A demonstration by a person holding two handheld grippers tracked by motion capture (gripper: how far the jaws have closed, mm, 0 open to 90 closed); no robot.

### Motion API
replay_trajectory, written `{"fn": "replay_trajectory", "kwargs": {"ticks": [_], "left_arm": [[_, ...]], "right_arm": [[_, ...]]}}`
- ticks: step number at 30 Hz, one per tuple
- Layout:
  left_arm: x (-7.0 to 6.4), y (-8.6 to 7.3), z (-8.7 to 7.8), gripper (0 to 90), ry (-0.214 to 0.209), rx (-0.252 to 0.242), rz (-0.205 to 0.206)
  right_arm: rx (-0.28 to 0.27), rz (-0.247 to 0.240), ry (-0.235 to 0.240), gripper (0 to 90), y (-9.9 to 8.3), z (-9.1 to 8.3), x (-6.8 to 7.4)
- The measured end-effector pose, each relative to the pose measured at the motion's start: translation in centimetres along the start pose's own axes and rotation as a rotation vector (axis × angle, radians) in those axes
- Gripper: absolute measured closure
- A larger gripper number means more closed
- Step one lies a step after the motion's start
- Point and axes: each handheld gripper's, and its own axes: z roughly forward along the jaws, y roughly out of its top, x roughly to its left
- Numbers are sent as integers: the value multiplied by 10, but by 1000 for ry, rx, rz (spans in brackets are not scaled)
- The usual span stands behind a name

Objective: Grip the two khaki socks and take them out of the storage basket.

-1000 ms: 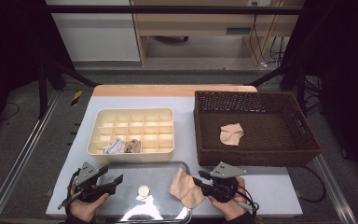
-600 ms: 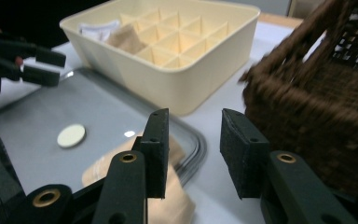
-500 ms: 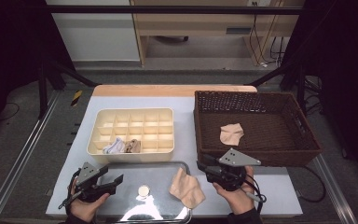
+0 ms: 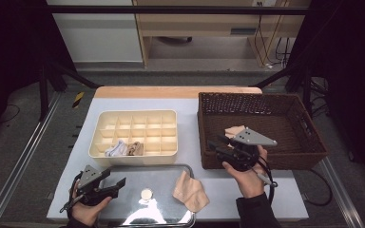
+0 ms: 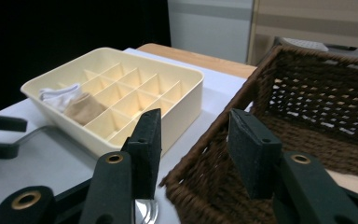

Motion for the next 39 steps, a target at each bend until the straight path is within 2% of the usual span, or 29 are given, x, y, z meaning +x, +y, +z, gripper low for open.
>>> {"fn": "replay_trajectory", "kwargs": {"ticks": [12,24,33,36,39], "left_arm": [[0,0,0,285,-1,1,0],[1,0,1,285,-2,2,-3],[1,-1,2,285,-4,4,-8],[1,-1,2,285,-4,4,-8],[1,-1,2,285,-5,4,-9]], "right_arm": [[-19,27,-99,498,30,11,-28],[9,37,-202,483,47,37,-62],[35,48,-282,467,52,57,-87],[39,76,-294,467,50,64,-98],[56,79,-307,468,47,69,-104]]}}
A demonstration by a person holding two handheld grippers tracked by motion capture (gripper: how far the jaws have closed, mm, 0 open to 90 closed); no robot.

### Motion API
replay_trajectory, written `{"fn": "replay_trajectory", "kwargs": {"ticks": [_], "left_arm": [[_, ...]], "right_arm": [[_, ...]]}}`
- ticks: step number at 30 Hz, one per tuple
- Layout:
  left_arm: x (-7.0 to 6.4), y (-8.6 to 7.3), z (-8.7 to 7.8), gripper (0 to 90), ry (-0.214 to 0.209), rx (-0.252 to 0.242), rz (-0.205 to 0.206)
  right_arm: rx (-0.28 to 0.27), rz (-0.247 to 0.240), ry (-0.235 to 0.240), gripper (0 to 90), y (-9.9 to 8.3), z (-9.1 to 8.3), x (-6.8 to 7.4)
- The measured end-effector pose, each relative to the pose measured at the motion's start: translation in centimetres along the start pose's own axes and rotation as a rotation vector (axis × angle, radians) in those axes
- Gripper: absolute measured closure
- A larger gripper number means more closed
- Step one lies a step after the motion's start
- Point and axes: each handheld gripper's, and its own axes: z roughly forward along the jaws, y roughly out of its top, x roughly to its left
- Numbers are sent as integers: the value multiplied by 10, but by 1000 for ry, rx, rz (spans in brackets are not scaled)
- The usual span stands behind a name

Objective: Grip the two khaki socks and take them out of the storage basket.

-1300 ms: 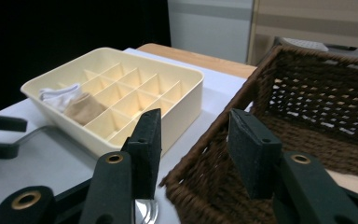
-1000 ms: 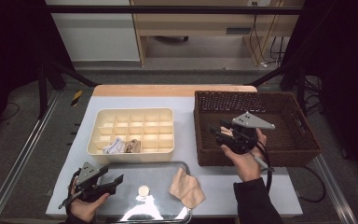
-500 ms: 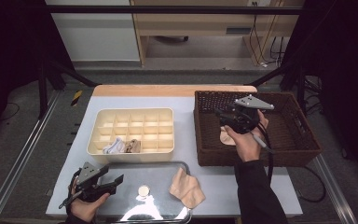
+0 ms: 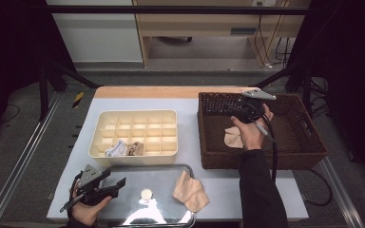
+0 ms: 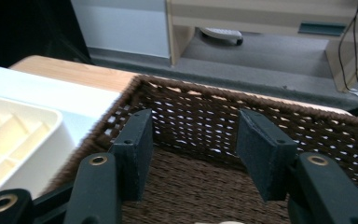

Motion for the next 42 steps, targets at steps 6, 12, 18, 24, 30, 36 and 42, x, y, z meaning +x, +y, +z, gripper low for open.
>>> {"fn": "replay_trajectory", "kwargs": {"ticks": [6,12,18,24,30,36,42], "left_arm": [[0,0,0,285,-1,1,1],[0,0,0,285,-2,1,-1],[0,0,0,285,-2,2,0],[0,0,0,285,-1,4,3],[0,0,0,285,-1,3,2],[0,0,0,285,0,4,4],[0,0,0,285,0,5,5]], "right_arm": [[31,9,-24,470,-5,13,-11],[78,9,-55,483,-11,23,-21],[136,4,-83,495,-18,29,-27],[164,29,-86,522,-30,33,-34],[229,25,-104,536,-38,36,-39],[265,49,-113,542,-51,40,-45],[322,68,-122,513,-60,43,-50]]}}
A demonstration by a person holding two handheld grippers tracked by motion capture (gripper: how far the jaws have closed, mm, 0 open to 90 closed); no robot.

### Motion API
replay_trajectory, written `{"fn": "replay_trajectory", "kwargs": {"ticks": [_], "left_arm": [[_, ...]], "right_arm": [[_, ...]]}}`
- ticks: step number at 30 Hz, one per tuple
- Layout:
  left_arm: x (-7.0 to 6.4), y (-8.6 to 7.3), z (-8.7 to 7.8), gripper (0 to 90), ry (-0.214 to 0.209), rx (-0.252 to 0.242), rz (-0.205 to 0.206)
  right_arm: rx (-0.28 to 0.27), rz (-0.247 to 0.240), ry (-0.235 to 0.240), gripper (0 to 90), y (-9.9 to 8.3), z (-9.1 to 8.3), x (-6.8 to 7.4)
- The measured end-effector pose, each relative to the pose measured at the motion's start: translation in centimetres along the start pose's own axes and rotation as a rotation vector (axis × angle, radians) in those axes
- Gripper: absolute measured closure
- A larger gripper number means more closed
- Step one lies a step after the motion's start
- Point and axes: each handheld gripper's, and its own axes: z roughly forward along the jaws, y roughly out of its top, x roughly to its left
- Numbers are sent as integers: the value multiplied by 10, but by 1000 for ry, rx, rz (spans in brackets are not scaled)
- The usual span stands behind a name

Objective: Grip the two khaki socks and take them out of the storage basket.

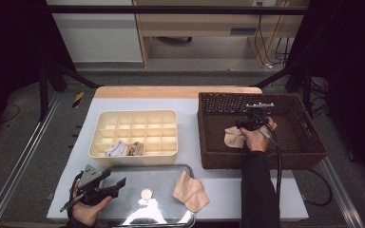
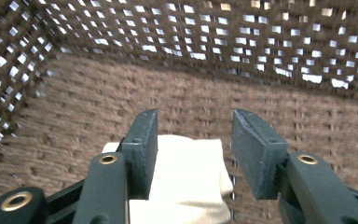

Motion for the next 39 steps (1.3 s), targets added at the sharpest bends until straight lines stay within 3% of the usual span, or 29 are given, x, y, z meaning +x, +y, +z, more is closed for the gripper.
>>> {"fn": "replay_trajectory", "kwargs": {"ticks": [7,12,16,21,24,30,39], "left_arm": [[0,0,0,285,-1,-1,1],[0,0,0,285,0,0,2],[0,0,0,285,0,1,3],[0,0,0,285,-1,1,2],[0,0,0,285,0,1,3],[-1,0,0,285,-1,-1,-1],[-1,0,0,285,0,0,2]], "right_arm": [[65,41,-8,479,-6,5,-3],[124,52,-22,523,-9,9,-4],[170,78,-8,607,-12,12,-5],[185,55,7,753,-13,13,-4],[187,87,32,838,-11,11,-3],[138,76,68,863,-8,5,-2],[-17,56,122,867,1,-18,-2]]}}
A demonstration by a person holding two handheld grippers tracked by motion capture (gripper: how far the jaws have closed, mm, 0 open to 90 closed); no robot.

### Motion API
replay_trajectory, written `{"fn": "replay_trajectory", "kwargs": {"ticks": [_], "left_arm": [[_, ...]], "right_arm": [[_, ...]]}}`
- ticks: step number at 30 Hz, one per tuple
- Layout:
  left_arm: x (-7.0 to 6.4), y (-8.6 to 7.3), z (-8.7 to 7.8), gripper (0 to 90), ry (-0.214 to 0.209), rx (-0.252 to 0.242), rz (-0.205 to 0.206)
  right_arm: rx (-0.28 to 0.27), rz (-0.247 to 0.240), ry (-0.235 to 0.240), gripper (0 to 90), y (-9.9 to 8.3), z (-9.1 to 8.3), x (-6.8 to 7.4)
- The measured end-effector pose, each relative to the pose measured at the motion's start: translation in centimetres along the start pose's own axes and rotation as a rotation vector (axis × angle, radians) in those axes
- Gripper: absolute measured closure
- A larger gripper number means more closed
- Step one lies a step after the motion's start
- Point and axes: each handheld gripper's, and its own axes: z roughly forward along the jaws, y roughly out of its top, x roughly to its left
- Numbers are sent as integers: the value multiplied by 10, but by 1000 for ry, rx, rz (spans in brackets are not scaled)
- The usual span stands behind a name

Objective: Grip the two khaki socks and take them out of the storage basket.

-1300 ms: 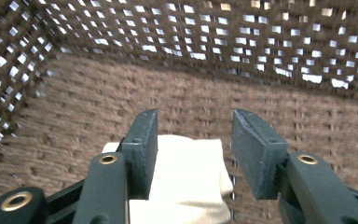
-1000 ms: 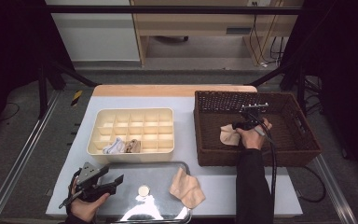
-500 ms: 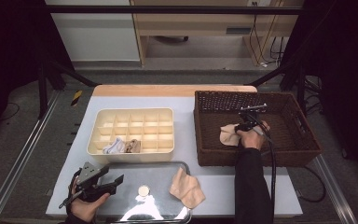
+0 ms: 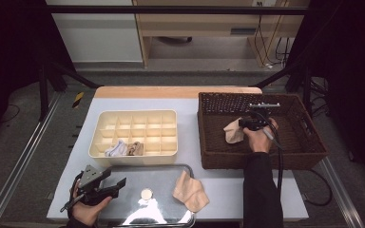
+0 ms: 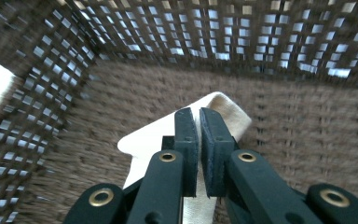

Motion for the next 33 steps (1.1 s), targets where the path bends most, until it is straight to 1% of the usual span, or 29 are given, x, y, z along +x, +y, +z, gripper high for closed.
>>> {"fn": "replay_trajectory", "kwargs": {"ticks": [5,7,8,9,10,16,19,23,28,33], "left_arm": [[0,0,0,285,1,0,-1],[0,0,0,285,2,-1,-1],[0,0,0,285,3,0,0],[0,0,0,285,3,0,-1],[0,0,0,285,3,-1,-1],[-1,0,-1,286,1,-4,-3],[-1,0,-1,285,0,-3,0],[-1,1,-1,285,0,-4,1],[-1,1,-1,286,0,-5,3],[-2,1,-1,286,0,-5,5]], "right_arm": [[-103,-19,46,869,3,-19,1],[-150,-42,54,869,4,-25,2],[-161,-52,56,869,5,-27,4],[-169,-77,52,869,8,-31,6],[-171,-79,53,869,10,-35,9],[-262,-133,87,869,23,-59,26],[-293,-160,112,869,26,-72,36],[-337,-190,149,869,27,-88,48],[-382,-205,188,870,24,-107,59],[-422,-233,232,870,20,-126,71]]}}
